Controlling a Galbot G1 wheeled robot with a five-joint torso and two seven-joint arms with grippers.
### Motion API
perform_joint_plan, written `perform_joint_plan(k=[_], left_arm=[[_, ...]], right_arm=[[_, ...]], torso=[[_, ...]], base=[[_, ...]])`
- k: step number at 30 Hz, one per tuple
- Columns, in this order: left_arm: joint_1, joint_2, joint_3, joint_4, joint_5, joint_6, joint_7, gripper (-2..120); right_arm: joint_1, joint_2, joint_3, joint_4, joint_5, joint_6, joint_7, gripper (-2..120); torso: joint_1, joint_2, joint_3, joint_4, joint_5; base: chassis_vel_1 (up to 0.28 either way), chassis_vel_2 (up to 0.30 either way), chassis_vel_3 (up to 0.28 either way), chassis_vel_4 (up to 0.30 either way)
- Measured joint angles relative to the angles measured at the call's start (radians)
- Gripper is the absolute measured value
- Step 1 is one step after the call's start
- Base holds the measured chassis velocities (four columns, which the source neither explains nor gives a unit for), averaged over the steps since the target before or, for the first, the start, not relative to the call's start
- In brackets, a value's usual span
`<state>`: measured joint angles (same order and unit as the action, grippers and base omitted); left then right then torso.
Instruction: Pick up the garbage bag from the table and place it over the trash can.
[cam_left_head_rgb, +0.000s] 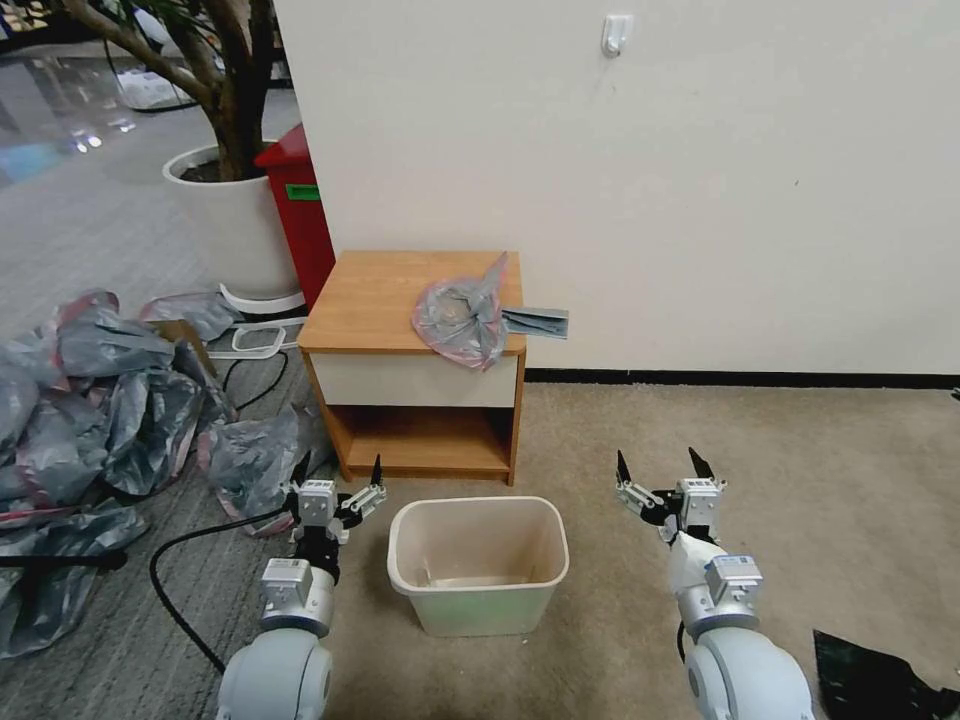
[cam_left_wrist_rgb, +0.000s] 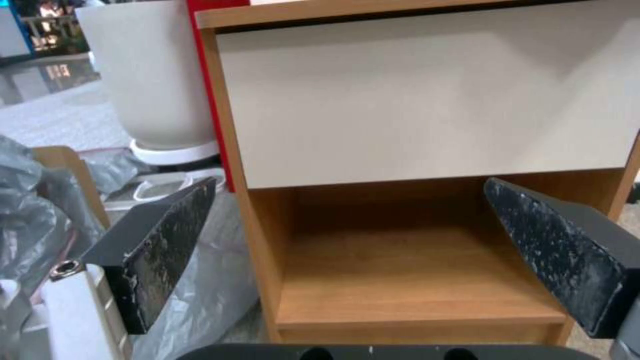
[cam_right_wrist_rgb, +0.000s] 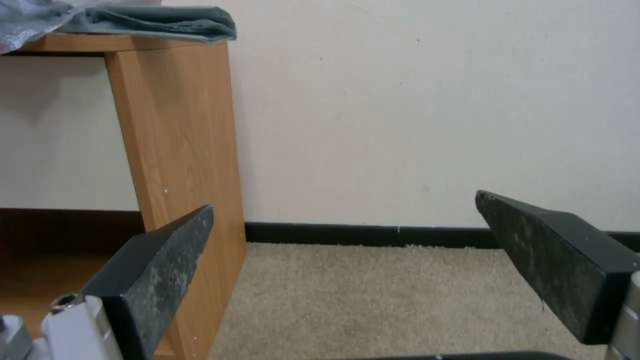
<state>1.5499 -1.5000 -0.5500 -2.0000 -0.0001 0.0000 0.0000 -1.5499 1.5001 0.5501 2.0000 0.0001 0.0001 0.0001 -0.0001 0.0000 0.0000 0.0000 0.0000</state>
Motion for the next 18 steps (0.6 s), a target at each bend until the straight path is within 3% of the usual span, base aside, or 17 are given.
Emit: perform_joint_plan(k=[18], left_arm=[[0.000,0.000,0.000,0.000,0.000,0.000,0.000,100]], right_arm=[[0.000,0.000,0.000,0.000,0.000,0.000,0.000,100]], torso=[[0.000,0.000,0.000,0.0000,0.0000]], base=[[0.000,0.000,0.000,0.000]])
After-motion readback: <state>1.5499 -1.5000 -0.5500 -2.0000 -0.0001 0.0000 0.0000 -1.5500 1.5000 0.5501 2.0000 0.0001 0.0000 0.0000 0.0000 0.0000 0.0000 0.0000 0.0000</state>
